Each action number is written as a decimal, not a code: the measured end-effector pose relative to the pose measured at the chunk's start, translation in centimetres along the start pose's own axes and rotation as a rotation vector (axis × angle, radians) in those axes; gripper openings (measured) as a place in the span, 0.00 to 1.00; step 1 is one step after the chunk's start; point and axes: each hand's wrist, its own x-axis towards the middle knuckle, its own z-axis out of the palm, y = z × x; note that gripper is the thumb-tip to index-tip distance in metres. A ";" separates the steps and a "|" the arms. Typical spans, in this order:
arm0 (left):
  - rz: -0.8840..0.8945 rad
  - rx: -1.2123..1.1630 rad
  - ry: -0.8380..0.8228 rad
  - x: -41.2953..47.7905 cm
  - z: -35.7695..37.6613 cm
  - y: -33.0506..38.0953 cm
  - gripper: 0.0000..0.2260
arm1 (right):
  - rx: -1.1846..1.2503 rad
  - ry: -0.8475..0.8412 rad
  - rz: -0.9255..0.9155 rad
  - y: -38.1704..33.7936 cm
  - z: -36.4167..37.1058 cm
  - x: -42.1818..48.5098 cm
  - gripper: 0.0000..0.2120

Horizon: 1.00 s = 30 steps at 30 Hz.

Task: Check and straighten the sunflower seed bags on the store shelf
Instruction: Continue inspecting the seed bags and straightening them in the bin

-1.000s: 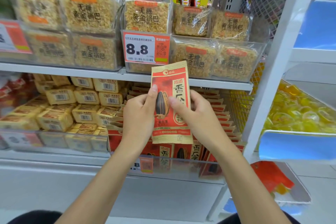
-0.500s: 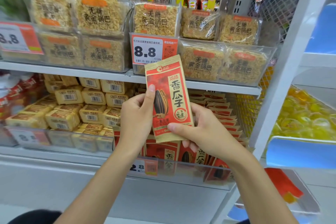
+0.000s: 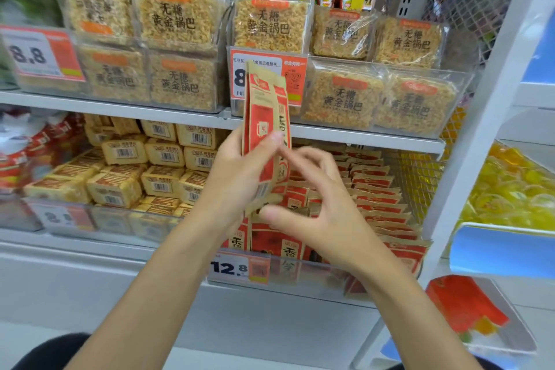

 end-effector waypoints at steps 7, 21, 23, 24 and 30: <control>-0.071 -0.044 -0.086 0.0 -0.5 -1.1 0.11 | 0.406 0.144 0.204 0.6 -0.4 1.1 0.21; -0.124 0.088 -0.268 0.0 -0.4 -1.6 0.15 | 0.505 0.279 0.235 1.5 -1.6 1.2 0.04; -0.141 0.083 -0.275 -0.1 -0.5 -1.5 0.14 | 0.520 0.269 0.234 1.4 -1.7 1.3 0.05; -0.142 0.086 -0.281 -0.1 -0.5 -1.4 0.13 | 0.548 0.270 0.236 1.4 -1.8 1.3 0.06; -0.389 -0.160 -0.425 -0.4 -0.5 -1.3 0.22 | 0.760 0.310 0.207 1.5 -2.5 1.4 0.09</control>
